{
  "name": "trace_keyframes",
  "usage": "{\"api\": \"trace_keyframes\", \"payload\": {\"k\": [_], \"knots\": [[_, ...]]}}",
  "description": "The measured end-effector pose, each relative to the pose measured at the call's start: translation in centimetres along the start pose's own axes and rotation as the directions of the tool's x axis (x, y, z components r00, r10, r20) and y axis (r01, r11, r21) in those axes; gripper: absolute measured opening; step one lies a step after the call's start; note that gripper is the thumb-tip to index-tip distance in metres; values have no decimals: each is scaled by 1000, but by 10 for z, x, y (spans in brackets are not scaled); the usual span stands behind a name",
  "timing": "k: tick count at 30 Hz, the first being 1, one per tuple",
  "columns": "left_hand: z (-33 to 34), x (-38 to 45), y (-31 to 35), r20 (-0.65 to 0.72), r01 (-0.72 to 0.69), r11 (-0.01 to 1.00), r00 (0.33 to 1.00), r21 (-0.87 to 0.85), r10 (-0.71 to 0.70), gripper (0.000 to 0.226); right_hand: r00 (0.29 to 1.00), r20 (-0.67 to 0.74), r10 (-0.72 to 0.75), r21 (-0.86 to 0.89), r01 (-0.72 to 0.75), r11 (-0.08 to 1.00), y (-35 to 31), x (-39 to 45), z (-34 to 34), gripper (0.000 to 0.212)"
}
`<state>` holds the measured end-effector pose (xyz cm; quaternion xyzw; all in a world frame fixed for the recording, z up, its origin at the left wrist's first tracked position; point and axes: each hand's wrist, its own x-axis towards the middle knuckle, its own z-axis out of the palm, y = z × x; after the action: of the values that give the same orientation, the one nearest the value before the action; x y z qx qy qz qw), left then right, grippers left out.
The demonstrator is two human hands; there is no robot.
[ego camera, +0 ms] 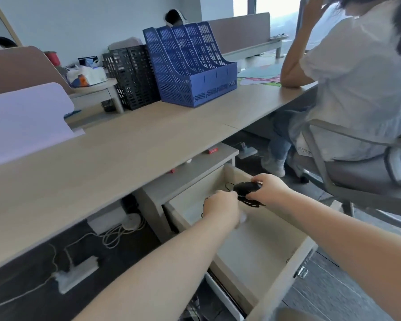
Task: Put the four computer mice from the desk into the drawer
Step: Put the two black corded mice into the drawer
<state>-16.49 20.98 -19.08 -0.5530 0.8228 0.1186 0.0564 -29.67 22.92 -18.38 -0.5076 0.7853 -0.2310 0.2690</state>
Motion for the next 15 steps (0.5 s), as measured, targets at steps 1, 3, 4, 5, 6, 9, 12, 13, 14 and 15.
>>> {"api": "trace_keyframes", "payload": {"k": [1, 3, 4, 5, 6, 9, 12, 13, 14, 15], "knots": [[10, 0, 2, 20, 10, 1000, 1000, -23, -9, 43, 999, 31, 11, -41, -10, 999, 6, -2, 3, 37], [30, -1, 6, 53, 31, 997, 998, -66, -27, 42, 996, 83, 24, -127, -14, 992, 16, -4, 10, 38], [38, -1, 7, 67, 43, 995, 997, -91, -36, 40, 995, 98, 29, -154, -14, 988, 20, -4, 13, 40], [46, -2, 9, 82, 46, 993, 996, -106, -38, 38, 993, 115, 36, -166, -16, 986, 24, -4, 16, 41], [53, -2, 10, 102, 46, 994, 994, -102, -36, 37, 990, 132, 42, -173, -19, 985, 28, -3, 19, 43], [70, -4, 16, 172, 53, 997, 984, -50, -44, 51, 978, 203, 58, -211, -14, 977, 39, 1, 26, 54], [82, -4, 22, 176, 54, 999, 983, 8, -54, 55, 956, 283, 76, -283, 7, 959, 49, 4, 33, 50], [86, -4, 23, 180, 43, 999, 983, 21, -46, 54, 950, 300, 84, -305, 12, 952, 53, 5, 35, 46], [90, -4, 24, 183, 38, 999, 982, 20, -41, 55, 945, 315, 93, -326, 16, 945, 56, 6, 37, 44], [92, -5, 24, 181, 31, 999, 983, 13, -33, 57, 939, 328, 99, -346, 22, 938, 60, 7, 40, 47]]}}
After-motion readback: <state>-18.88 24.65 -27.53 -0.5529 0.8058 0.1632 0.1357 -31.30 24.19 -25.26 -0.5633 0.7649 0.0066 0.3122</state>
